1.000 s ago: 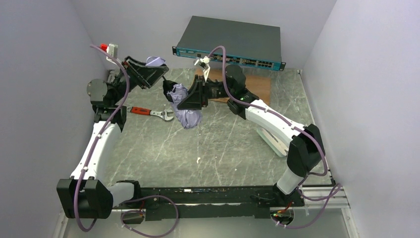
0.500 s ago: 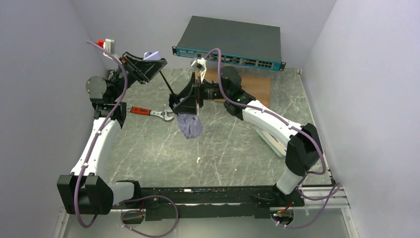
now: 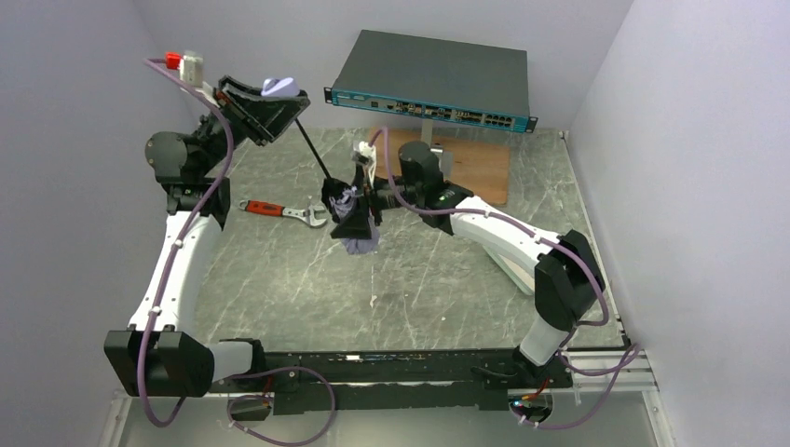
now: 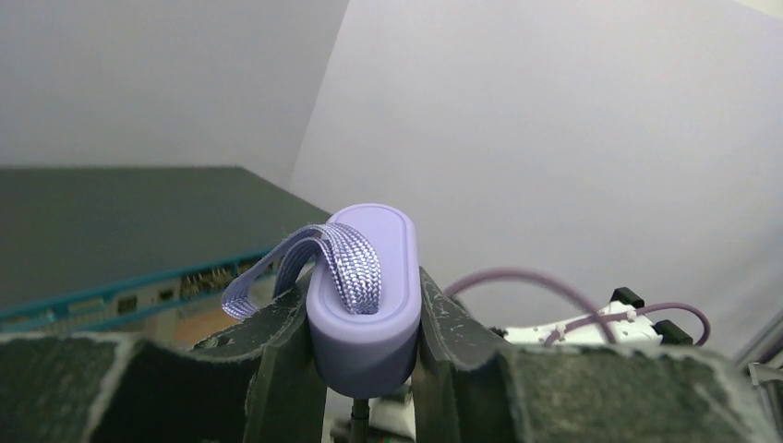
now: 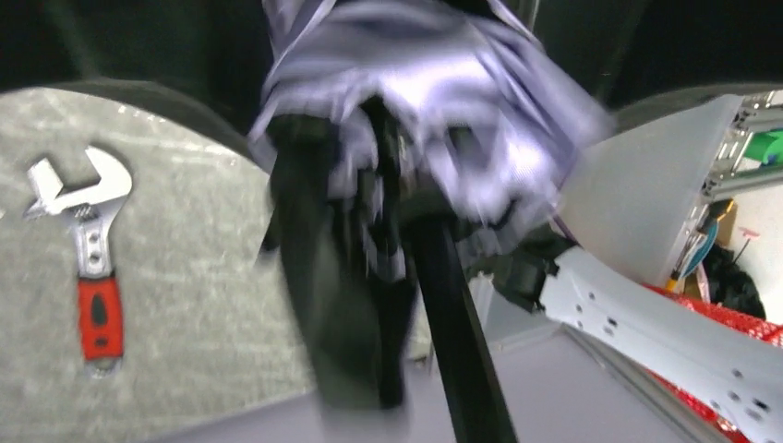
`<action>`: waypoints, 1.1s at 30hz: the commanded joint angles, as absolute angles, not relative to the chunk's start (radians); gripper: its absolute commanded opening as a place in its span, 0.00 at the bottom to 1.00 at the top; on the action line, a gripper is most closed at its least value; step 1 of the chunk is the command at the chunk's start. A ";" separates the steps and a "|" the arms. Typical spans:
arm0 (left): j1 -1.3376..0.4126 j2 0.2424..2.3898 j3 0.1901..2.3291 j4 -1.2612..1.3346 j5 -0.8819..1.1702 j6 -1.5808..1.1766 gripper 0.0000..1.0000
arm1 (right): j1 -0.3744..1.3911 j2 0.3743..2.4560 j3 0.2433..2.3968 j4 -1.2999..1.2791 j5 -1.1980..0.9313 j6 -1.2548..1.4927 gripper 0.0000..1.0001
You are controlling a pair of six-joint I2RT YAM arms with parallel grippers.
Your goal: Open the umbrella
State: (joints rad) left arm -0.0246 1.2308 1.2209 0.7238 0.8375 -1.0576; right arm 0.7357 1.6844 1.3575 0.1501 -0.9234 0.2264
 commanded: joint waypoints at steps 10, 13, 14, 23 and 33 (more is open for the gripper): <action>0.138 1.296 1.563 0.788 0.772 -1.045 0.00 | 0.749 1.697 1.178 -0.180 -1.021 -0.196 0.00; 0.155 1.319 1.640 0.791 0.741 -1.035 0.00 | 0.722 1.767 1.178 -0.271 -1.066 -0.204 0.00; 0.156 1.325 1.657 0.787 0.730 -1.032 0.00 | 0.717 1.799 1.219 -0.328 -1.079 -0.228 0.00; 0.049 1.256 1.395 0.779 0.778 -0.988 0.00 | 0.722 1.768 1.451 0.108 -1.054 0.244 0.00; -0.112 1.126 1.033 0.680 0.864 -0.914 0.00 | 0.695 1.796 1.717 0.299 -1.034 0.398 0.00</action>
State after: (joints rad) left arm 0.0006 1.1679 1.1584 0.7685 0.6514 -0.9722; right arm 0.7307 1.8469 1.5116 0.0559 -1.1061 0.1864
